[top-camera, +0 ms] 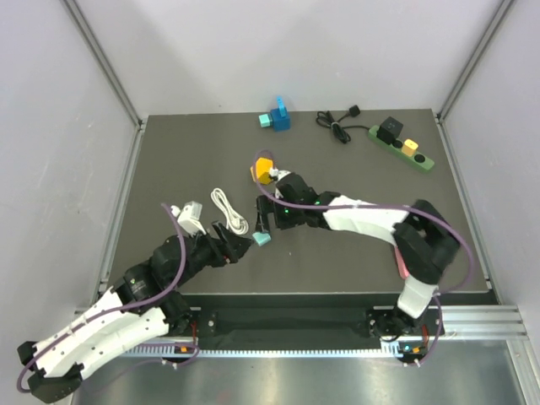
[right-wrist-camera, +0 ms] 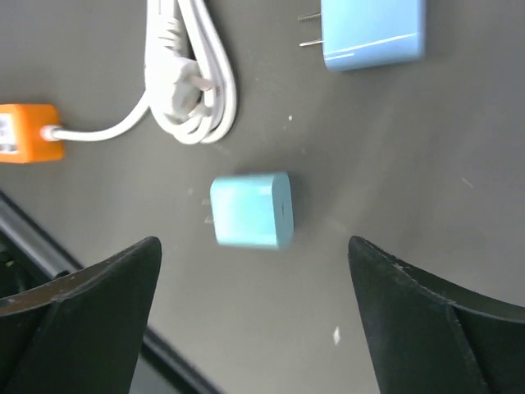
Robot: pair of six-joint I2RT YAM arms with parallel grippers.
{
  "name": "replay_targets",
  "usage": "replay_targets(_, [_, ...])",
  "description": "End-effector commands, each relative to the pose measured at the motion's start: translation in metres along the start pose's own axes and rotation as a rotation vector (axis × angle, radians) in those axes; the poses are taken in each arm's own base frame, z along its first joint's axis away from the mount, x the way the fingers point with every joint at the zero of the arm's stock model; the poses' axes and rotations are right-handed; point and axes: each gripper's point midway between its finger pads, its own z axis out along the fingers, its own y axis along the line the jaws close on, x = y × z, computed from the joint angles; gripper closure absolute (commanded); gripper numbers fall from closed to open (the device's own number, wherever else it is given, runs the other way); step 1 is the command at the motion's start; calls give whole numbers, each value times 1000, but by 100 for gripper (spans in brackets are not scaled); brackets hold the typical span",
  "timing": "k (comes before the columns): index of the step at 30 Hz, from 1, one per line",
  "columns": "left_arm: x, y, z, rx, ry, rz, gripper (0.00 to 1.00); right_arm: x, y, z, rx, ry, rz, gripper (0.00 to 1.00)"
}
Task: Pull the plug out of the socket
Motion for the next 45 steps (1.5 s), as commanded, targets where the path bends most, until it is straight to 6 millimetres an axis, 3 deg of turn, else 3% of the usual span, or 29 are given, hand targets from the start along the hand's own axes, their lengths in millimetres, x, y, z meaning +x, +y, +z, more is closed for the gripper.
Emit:
replay_targets(1, [-5,-20,1,29,38,24,18,-29,7,-64,31,-125,-60,4])
replay_targets(3, [1,-23,9,15,79,32,14,-36,-2,-87,67,-164,-61,2])
replay_targets(9, [0,-54,29,73,130,46,14,-38,-17,-131,92,-236,-20,1])
replay_targets(11, [-7,-64,31,85,119,53,15,-39,-29,-140,150,-262,-15,0])
replay_targets(16, [-22,-75,38,65,95,90,17,-64,-59,-165,249,-355,40,0])
replay_targets(20, [-46,-80,34,55,9,125,18,-97,-79,-172,369,-433,5,0])
replay_targets(21, [-52,-81,33,54,-13,150,18,-100,-86,-165,400,-422,-1,0])
replay_targets(23, [-65,-84,34,51,-61,179,19,-120,-86,-168,428,-459,-20,0])
replay_targets(26, [-78,-80,45,13,-91,217,20,-133,-87,-157,426,-486,-12,0])
replay_targets(27, [-77,-77,54,7,-78,226,22,-144,-88,-154,413,-517,-3,0])
replay_targets(32, [-98,-66,97,26,-93,206,28,-157,-101,-142,357,-586,98,0])
replay_targets(33, [-100,-70,113,64,-91,209,31,-154,-115,-140,358,-591,136,0])
replay_targets(35, [-113,-64,129,76,-99,190,33,-163,-119,-139,289,-632,235,0])
replay_targets(36, [-121,-64,146,98,-117,167,34,-163,-135,-136,293,-636,270,0])
replay_targets(38, [-134,-49,169,116,-111,130,34,-181,-131,-136,224,-687,269,0])
replay_targets(39, [-149,-54,176,149,-146,102,34,-191,-140,-135,239,-696,269,0])
replay_targets(40, [-162,-44,183,148,-157,84,34,-196,-144,-135,255,-700,249,0])
replay_targets(41, [-160,-26,203,129,-129,60,34,-201,-148,-134,263,-705,243,0])
replay_targets(42, [-174,-27,211,146,-148,33,35,-209,-156,-133,274,-714,245,0])
replay_targets(44, [-194,-11,226,146,-168,5,37,-221,-159,-132,236,-742,237,0])
replay_targets(45, [-198,1,243,132,-164,-25,38,-225,-171,-129,230,-749,250,0])
